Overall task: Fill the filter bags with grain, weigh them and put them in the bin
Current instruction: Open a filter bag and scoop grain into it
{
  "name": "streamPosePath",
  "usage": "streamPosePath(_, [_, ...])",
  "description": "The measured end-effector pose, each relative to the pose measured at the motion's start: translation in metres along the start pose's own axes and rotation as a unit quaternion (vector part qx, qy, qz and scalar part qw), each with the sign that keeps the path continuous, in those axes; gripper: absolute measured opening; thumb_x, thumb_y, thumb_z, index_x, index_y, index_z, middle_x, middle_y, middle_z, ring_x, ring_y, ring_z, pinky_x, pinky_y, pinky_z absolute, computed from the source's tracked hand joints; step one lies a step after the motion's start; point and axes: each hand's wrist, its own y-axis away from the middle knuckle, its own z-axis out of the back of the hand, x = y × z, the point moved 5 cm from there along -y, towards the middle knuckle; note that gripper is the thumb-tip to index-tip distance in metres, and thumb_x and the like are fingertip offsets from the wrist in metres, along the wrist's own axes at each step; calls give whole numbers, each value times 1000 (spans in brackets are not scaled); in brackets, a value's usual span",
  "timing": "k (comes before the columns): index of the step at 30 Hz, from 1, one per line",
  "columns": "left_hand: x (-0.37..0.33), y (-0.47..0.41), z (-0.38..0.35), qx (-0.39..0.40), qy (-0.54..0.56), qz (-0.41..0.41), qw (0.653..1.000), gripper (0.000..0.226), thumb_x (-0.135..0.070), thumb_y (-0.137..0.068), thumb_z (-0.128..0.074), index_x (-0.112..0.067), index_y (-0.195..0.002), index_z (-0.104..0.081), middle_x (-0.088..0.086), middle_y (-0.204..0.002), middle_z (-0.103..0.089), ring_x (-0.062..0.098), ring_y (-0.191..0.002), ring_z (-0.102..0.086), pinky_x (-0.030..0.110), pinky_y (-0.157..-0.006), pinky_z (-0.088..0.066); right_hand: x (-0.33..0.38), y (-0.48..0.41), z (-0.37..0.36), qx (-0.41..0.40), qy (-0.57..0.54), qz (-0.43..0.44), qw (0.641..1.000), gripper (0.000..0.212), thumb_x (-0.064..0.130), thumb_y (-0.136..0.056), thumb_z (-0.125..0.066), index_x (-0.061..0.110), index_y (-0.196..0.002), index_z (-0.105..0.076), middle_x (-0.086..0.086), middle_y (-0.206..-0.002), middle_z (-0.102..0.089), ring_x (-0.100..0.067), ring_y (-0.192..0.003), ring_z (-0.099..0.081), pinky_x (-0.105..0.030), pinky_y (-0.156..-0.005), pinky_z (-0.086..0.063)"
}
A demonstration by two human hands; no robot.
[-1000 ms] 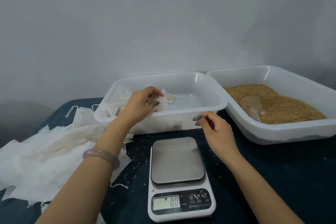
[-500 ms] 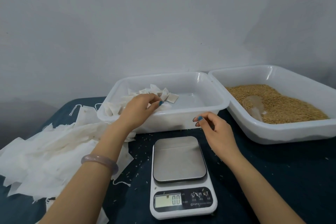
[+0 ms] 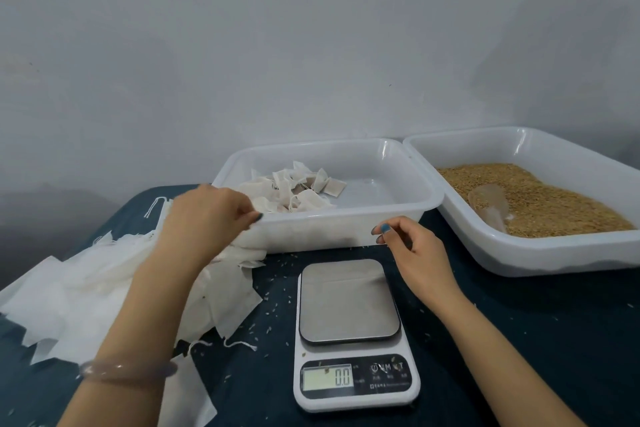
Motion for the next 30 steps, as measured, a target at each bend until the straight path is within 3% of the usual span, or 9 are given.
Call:
streamPosePath(2, [17,2,4,4,-88,52,995,19,-40,-94,-59,-34,-84,-73,-6,-79,-67,18,-73,-56,27,-55,-34,-1,1,-1,1,2,-1,1000,21,20,-99,-53,32,-90,-67,14,-89,-69,-9,-85,-64,-10,-63,-42])
streamPosePath(4, [28,7,0,46,-112,88,989,15,-34,-93,-59,-34,-100,-72,-4,-94,-68,22,-91,-60,28,-64,-37,-1,1,-2,1,3,0,1000,21,20,-98,-54,32,-89,-68,15,-88,-69,-13,-83,-64,-17,-67,-47])
streamPosePath(6, [35,13,-11,89,-112,98,985,31,-36,-91,-63,-29,-121,-59,-4,-106,-67,24,-107,-58,30,-75,-44,-1,1,-2,2,7,2,1000,20,20,-98,-54,32,-89,-68,15,-88,-69,-12,-82,-64,-18,-68,-48])
streamPosePath(8, [39,20,-20,110,-101,101,984,48,-34,-90,-66,-23,-130,-43,-2,-111,-65,24,-107,-59,36,-80,-52,-1,0,-3,2,10,3,1000,20,21,-98,-54,32,-89,-68,15,-88,-69,-10,-81,-64,-15,-66,-46])
streamPosePath(13, [43,30,-30,71,-82,106,988,49,-9,-89,-60,-20,-131,-36,1,-108,-63,26,-95,-62,39,-74,-54,-2,1,-3,9,9,3,1000,20,20,-98,-54,31,-90,-67,16,-89,-69,-3,-83,-63,-11,-67,-43])
streamPosePath(18, [41,29,-27,41,-101,91,990,47,-17,-91,-61,-21,-131,-38,-2,-102,-67,23,-98,-61,36,-71,-52,-1,1,-2,10,8,4,1000,19,18,-98,-55,30,-90,-67,15,-90,-69,-1,-85,-63,-13,-69,-44])
streamPosePath(22, [40,30,-21,45,-161,118,979,57,-31,-95,-59,-21,-142,-30,3,-104,-66,26,-94,-63,31,-63,-40,-2,1,-3,12,7,5,1000,18,18,-98,-55,29,-91,-67,13,-94,-69,-3,-90,-63,-15,-73,-45])
streamPosePath(26, [44,33,-18,22,-123,167,978,40,-14,-96,-52,-14,-135,-43,13,-96,-62,29,-75,-49,32,-61,-35,-2,1,-3,18,12,4,1000,18,19,-98,-55,30,-91,-67,13,-91,-69,2,-86,-62,-10,-68,-42])
streamPosePath(30, [40,32,-13,-15,-91,178,980,35,-5,-89,-49,-18,-121,-54,10,-90,-63,30,-72,-48,32,-59,-33,-1,1,-4,20,14,4,1000,17,20,-98,-56,31,-90,-67,13,-90,-69,1,-85,-63,-8,-66,-42])
